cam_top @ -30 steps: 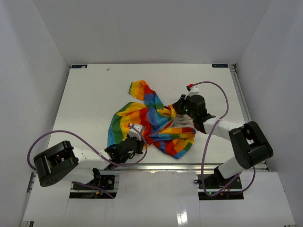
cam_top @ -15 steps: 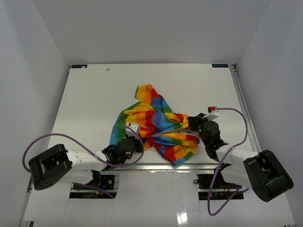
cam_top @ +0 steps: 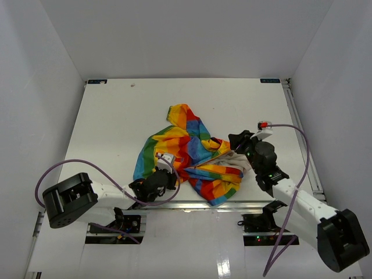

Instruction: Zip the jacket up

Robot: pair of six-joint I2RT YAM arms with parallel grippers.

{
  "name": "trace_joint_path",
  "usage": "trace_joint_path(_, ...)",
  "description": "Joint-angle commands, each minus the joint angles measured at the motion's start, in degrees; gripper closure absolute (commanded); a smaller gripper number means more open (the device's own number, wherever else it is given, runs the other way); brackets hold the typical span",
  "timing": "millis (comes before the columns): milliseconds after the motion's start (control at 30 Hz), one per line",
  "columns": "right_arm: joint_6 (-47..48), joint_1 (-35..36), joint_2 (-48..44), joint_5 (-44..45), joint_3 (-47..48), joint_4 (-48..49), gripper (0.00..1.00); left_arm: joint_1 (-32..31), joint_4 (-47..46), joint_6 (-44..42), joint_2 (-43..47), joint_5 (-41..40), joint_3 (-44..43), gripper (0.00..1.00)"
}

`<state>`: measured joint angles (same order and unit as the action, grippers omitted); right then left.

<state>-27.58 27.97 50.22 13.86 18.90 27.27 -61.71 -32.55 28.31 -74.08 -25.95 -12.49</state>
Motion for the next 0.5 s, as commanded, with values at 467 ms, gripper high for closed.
trace_joint_path(467, 8.5, 30.9, 14.7, 2.1, 15.7, -16.9, 0.54, -1.1, -3.5, -4.5, 3.1, 1.4, 0.8, 0.72)
